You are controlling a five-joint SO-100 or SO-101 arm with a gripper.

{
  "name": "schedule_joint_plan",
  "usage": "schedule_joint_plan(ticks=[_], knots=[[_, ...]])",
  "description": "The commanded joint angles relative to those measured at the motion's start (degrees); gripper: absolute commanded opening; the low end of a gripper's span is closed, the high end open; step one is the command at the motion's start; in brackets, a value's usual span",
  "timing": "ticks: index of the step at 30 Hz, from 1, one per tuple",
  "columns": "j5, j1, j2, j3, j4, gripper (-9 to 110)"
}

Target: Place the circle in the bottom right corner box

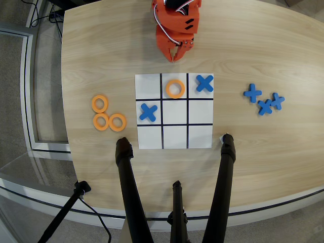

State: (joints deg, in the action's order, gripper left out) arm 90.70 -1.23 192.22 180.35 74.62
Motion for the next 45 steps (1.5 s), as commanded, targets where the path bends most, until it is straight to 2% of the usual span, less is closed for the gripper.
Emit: schedule_joint_plan(ticks=[1,10,15,22,26,29,39,45], knots=[[-0.18,-1.49,-1.14,-2.37,2.2,0],[-0.26,-1.49,-1.41,-2.64,2.72,1],[-0.26,-2.99,-8.09,-8.88,2.46,4],[-0.09,-9.23,-31.2,-27.25,-2.72,15],[-2.02,-12.39,-44.91,-36.65,-8.79,15],[-3.25,-14.59,-55.37,-44.21,-12.3,22],[-9.23,-18.28,-85.69,-70.84,-16.96,22],[-11.07,-20.3,-99.76,-80.68,-23.2,22]])
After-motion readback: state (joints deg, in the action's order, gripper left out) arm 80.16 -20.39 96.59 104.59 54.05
